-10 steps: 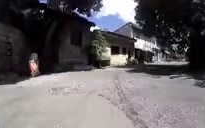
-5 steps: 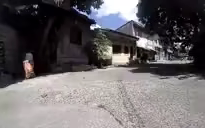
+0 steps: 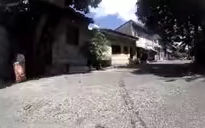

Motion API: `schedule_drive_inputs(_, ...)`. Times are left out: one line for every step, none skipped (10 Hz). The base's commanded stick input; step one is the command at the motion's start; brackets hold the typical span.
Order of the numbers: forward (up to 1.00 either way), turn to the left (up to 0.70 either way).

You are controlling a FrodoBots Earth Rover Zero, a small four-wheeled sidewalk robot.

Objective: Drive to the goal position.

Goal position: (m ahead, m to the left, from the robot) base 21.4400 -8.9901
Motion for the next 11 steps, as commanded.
schedule_drive_inputs(0.85,-0.34)
schedule_drive_inputs(0.85,-0.34)
schedule_drive_inputs(0.85,-0.34)
schedule_drive_inputs(0.85,-0.34)
schedule_drive_inputs(0.85,-0.02)
schedule_drive_inputs(0.85,0.00)
schedule_drive_inputs(0.85,0.00)
schedule_drive_inputs(0.85,0.00)
schedule_drive_inputs(0.85,0.00)
schedule_drive_inputs(0.85,0.00)
schedule_drive_inputs(0.85,0.00)
